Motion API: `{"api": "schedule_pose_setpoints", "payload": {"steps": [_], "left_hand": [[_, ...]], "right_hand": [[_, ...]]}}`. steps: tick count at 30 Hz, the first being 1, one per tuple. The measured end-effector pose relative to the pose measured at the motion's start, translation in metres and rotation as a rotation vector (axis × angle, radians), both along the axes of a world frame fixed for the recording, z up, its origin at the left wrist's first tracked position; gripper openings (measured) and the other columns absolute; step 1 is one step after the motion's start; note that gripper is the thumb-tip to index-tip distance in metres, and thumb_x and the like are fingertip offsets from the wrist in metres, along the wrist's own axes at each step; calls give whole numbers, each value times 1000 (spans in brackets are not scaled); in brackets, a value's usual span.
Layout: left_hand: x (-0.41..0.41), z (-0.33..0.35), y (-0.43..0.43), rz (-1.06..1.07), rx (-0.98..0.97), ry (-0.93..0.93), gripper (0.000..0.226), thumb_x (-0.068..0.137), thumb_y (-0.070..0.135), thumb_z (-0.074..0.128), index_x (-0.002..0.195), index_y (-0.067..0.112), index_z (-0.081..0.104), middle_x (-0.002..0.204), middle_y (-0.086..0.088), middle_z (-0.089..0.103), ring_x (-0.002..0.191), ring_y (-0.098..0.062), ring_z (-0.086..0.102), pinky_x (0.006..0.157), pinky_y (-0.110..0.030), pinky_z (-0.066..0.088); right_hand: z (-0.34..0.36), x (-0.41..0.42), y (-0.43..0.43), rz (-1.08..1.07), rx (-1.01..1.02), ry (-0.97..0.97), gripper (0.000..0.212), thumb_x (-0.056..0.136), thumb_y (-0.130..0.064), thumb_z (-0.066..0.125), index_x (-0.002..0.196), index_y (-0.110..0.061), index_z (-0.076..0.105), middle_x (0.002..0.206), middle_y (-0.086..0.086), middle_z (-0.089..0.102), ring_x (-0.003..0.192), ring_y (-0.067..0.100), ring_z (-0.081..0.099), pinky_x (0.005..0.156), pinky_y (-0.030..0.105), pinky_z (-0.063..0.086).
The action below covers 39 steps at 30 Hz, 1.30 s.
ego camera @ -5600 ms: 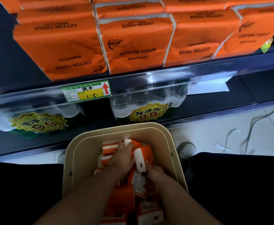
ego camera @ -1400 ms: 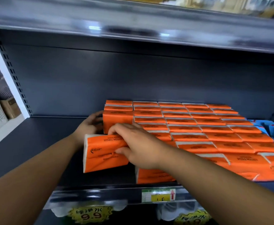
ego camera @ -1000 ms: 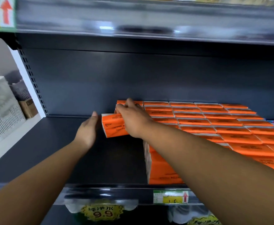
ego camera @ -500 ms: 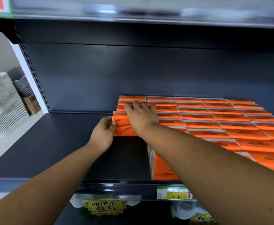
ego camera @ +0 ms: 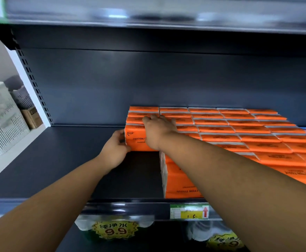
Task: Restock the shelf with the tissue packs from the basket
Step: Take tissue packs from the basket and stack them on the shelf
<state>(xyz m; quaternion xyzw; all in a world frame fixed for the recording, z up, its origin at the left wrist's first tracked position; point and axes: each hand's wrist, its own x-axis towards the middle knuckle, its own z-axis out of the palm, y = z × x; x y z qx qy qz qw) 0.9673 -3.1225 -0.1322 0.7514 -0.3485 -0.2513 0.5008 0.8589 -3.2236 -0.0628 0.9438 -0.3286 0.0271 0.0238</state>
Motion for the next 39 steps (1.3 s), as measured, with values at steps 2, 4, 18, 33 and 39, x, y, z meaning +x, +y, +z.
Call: {"api": "schedule_pose_setpoints", "payload": {"steps": [2, 4, 18, 33, 39], "left_hand": [[0, 6, 1, -6, 33, -38, 62, 87, 3, 65, 142, 16, 37, 125, 4, 56, 113, -13, 55, 89, -26, 42], [-1, 12, 1, 9, 58, -83, 64, 88, 2, 62, 144, 14, 34, 126, 2, 54, 109, -14, 53, 86, -26, 41], [-52, 73, 14, -106, 230, -617, 57, 84, 16, 61, 137, 18, 40, 125, -9, 44, 119, -25, 44, 92, -30, 39], [-190, 89, 27, -337, 176, -835, 44, 87, 28, 62, 129, 19, 49, 127, -4, 47, 117, -24, 49, 97, -33, 43], [-240, 24, 52, -389, 109, -802, 25, 87, 31, 60, 107, 22, 49, 109, 2, 48, 101, -21, 53, 84, -39, 48]], "right_hand": [[1, -6, -2, 3, 45, -56, 66, 86, -20, 63, 144, -21, 32, 143, 5, 40, 133, 30, 37, 104, 51, 32], [4, -14, -5, 4, 63, -103, 62, 88, -23, 60, 143, -22, 32, 143, 6, 40, 132, 30, 38, 103, 49, 33], [36, -129, 0, -95, 63, -180, 66, 91, -48, 56, 145, -23, 29, 148, 6, 36, 135, 31, 36, 108, 51, 32], [39, -264, 30, -89, 23, -270, 58, 87, -49, 60, 135, -24, 40, 136, 3, 46, 125, 30, 45, 100, 46, 42], [5, -299, 55, -51, 39, -190, 51, 91, -47, 56, 135, -25, 40, 134, 2, 47, 122, 27, 45, 97, 42, 43]]}}
